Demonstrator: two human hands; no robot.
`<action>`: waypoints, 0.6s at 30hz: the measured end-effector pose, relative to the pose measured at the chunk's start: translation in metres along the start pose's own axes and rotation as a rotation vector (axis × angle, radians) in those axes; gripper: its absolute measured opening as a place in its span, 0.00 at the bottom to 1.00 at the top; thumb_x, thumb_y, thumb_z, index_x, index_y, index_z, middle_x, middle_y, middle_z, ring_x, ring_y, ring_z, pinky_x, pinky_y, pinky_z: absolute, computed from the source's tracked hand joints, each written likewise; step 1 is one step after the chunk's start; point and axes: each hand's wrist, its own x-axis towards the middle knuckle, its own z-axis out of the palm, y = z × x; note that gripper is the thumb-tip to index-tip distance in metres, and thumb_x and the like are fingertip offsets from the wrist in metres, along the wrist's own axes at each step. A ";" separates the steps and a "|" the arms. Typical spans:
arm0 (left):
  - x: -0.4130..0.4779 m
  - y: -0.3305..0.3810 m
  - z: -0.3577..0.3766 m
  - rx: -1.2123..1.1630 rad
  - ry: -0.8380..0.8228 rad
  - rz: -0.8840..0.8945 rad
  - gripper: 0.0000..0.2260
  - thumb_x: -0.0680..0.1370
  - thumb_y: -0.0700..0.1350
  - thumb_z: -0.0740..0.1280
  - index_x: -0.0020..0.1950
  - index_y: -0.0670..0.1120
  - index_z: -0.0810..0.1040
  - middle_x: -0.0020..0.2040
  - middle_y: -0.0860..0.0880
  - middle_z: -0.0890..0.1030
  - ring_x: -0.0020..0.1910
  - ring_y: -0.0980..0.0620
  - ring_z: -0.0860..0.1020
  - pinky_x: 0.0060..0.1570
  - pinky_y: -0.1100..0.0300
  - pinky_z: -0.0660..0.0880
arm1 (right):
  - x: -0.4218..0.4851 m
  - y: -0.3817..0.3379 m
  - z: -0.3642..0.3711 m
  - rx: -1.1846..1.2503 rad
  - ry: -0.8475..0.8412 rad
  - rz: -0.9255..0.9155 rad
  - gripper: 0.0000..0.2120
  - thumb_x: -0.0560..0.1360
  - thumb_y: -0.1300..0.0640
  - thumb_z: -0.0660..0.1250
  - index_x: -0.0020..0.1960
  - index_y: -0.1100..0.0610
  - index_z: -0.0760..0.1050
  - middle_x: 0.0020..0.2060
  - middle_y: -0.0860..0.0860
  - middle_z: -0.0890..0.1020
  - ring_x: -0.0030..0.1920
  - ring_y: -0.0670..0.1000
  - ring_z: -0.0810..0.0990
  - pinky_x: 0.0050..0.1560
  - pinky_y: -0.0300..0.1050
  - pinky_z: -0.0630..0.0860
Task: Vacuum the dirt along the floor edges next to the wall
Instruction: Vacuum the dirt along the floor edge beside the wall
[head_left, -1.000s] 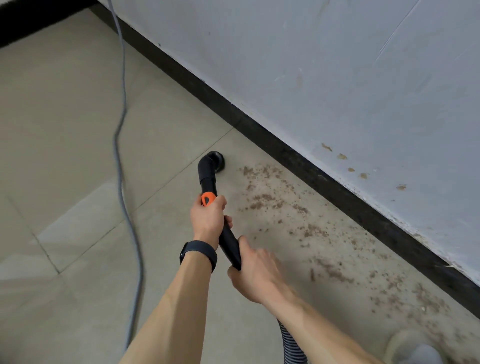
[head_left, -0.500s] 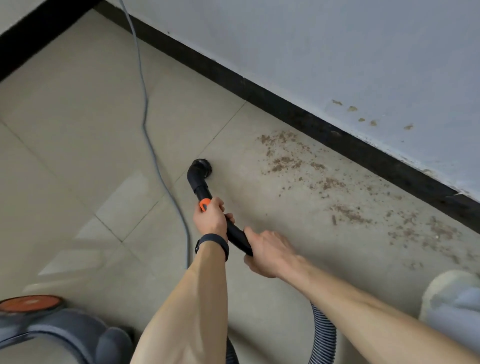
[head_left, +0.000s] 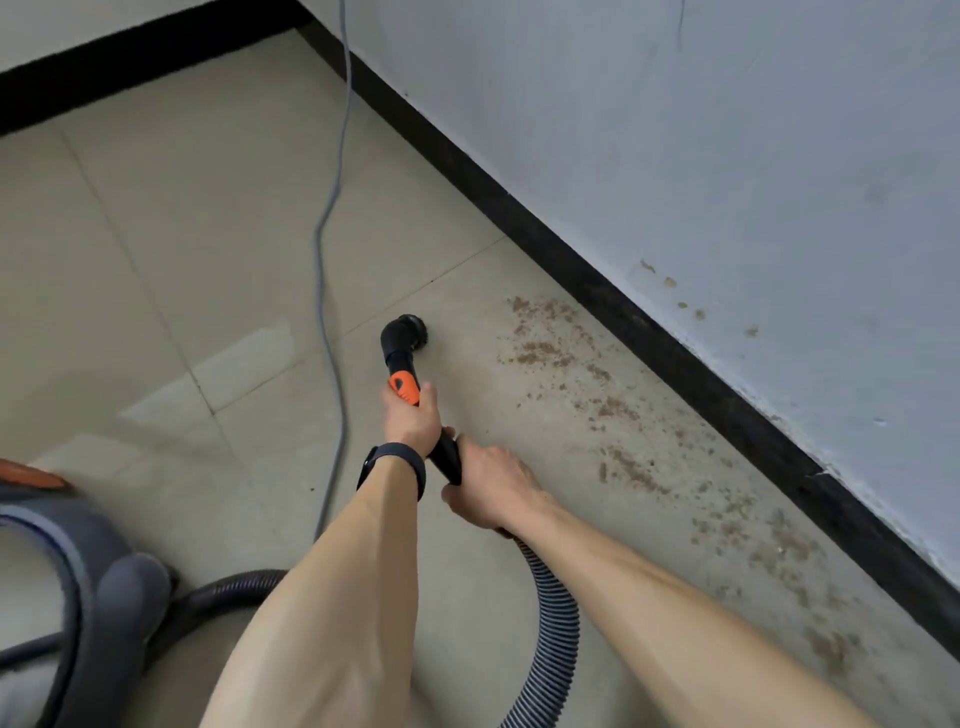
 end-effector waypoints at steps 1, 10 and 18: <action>-0.003 0.000 0.004 0.026 0.016 0.033 0.19 0.82 0.47 0.60 0.71 0.46 0.60 0.41 0.47 0.71 0.31 0.48 0.75 0.35 0.57 0.76 | 0.000 0.004 0.000 0.005 0.007 0.000 0.20 0.78 0.53 0.66 0.67 0.55 0.67 0.55 0.60 0.82 0.56 0.65 0.81 0.45 0.50 0.71; -0.018 0.014 0.069 0.097 -0.126 0.072 0.19 0.83 0.47 0.59 0.72 0.46 0.59 0.42 0.47 0.70 0.30 0.49 0.74 0.40 0.51 0.81 | -0.002 0.062 -0.011 0.079 0.081 0.055 0.21 0.78 0.55 0.66 0.68 0.57 0.66 0.56 0.59 0.82 0.56 0.64 0.81 0.47 0.52 0.73; -0.019 0.016 0.118 0.105 -0.149 0.106 0.20 0.83 0.47 0.58 0.74 0.47 0.58 0.39 0.47 0.71 0.28 0.49 0.73 0.29 0.58 0.76 | 0.003 0.102 -0.033 0.035 0.102 0.105 0.23 0.77 0.55 0.65 0.70 0.56 0.64 0.52 0.59 0.81 0.49 0.63 0.79 0.44 0.52 0.75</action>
